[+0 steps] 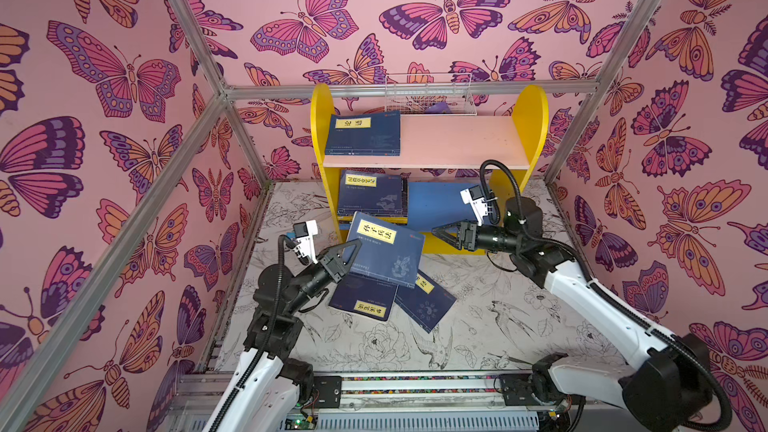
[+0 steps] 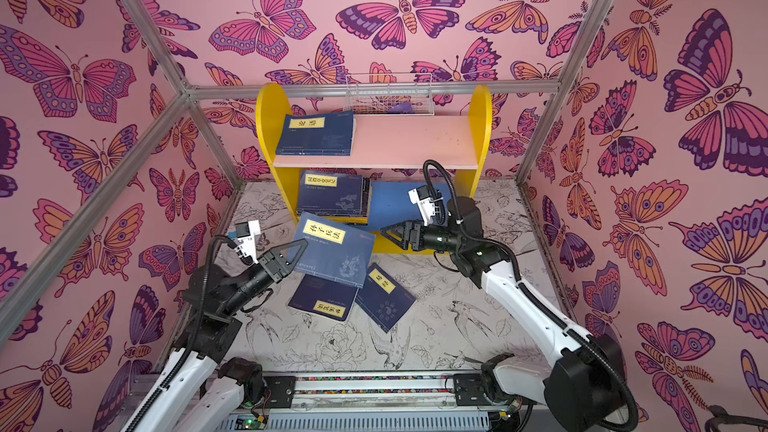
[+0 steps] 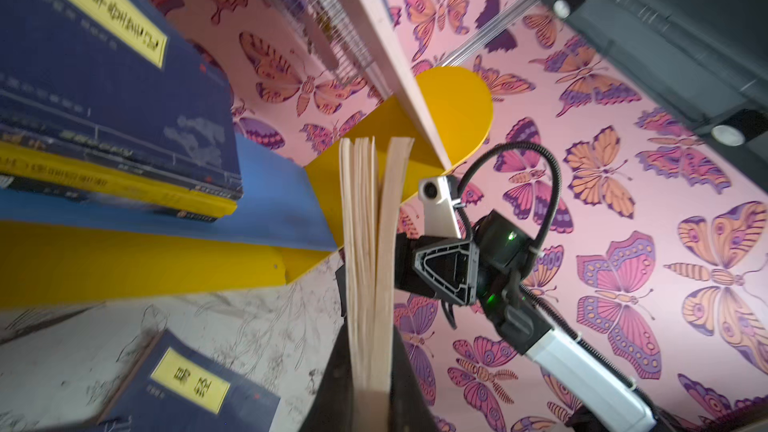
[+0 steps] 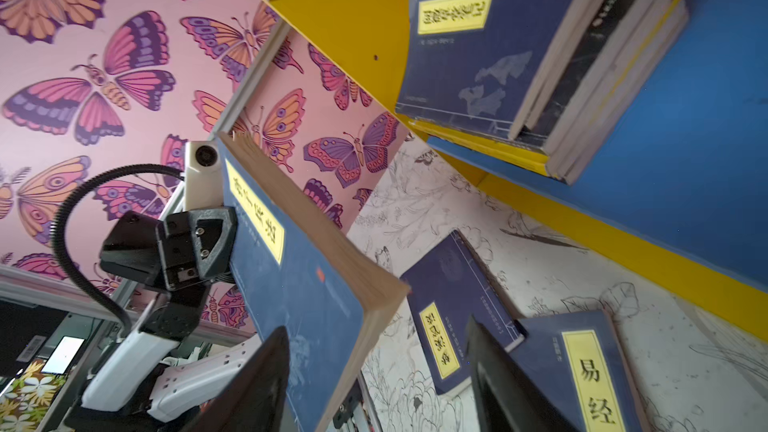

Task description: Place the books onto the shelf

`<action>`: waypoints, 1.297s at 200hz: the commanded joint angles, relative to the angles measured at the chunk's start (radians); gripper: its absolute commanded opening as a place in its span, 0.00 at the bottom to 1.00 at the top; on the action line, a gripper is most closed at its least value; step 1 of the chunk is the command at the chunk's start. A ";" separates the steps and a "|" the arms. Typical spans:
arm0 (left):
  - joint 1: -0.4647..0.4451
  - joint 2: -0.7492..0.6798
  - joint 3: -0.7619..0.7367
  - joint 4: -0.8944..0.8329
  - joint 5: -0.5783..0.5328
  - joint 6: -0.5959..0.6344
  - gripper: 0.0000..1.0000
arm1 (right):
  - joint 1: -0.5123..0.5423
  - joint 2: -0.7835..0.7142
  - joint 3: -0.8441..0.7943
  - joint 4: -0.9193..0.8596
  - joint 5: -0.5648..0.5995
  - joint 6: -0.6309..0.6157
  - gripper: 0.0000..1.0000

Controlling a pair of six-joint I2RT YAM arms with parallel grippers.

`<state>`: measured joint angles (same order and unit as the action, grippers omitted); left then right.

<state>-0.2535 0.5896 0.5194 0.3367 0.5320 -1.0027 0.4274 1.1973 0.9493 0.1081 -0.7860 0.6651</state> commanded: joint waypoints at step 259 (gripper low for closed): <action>0.006 0.026 0.034 0.284 -0.201 -0.074 0.70 | 0.203 0.143 0.461 0.086 0.038 -0.033 0.00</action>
<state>-0.2489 0.6712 0.5224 0.8089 0.3882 -1.1606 0.6426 1.3235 1.2079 0.3813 -0.8314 0.8131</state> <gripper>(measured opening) 0.626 0.116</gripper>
